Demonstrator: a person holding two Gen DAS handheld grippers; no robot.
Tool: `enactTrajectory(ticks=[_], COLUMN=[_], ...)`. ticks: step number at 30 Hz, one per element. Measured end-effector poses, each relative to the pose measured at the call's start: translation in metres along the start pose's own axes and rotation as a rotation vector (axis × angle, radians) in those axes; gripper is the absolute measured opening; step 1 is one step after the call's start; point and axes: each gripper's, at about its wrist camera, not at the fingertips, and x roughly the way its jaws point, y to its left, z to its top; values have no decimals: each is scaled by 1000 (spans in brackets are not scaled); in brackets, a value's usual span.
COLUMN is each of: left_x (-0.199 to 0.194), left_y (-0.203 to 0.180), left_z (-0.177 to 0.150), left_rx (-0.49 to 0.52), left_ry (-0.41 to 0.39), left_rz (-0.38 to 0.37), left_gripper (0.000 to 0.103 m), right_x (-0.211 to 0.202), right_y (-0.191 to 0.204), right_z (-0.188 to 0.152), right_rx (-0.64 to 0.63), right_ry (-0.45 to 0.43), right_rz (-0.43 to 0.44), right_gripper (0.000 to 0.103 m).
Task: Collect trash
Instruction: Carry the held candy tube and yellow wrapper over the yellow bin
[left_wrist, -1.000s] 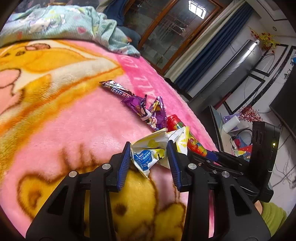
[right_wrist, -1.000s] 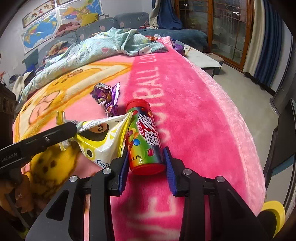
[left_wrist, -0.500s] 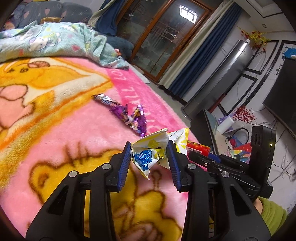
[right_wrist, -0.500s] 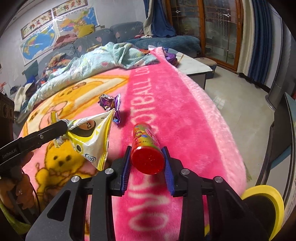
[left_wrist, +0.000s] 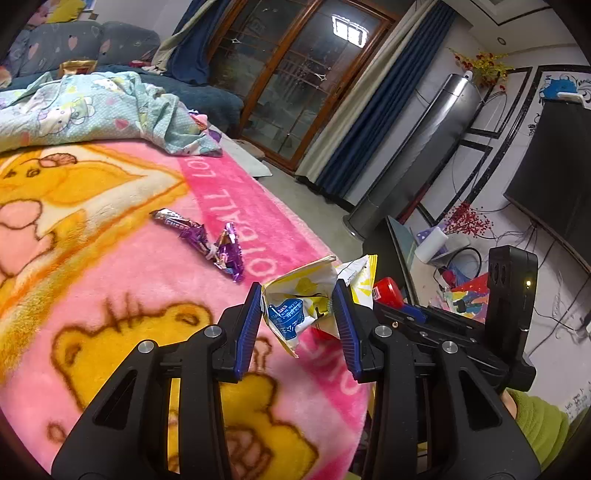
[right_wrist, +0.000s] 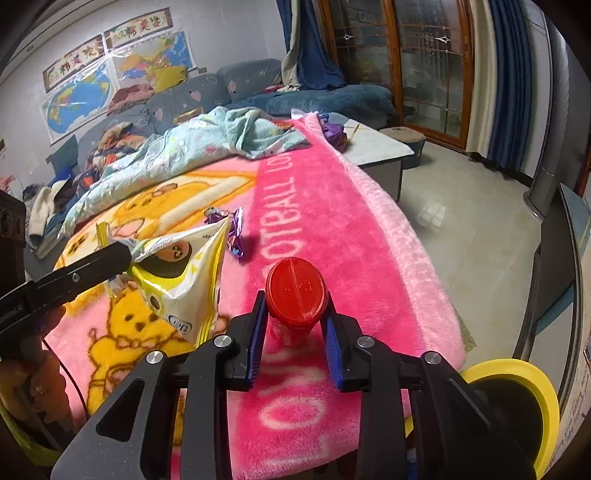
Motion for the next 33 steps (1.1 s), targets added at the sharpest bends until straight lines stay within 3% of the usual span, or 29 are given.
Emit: enactTrajectory(ticks=[17,33], left_x=[6,41], left_y=[-37,-113], left_z=[-4,-39], left_rx=[69,250], left_ry=[20,122], left_rz=[-58,-144], left_gripper=[31,31], right_x=[-56,-126], right_y=[-36,-105], right_z=[-2,-40], right_rx=[103,248], right_ry=[-96,-146], right_rz=[-39,-190], right_gripper=[27,27])
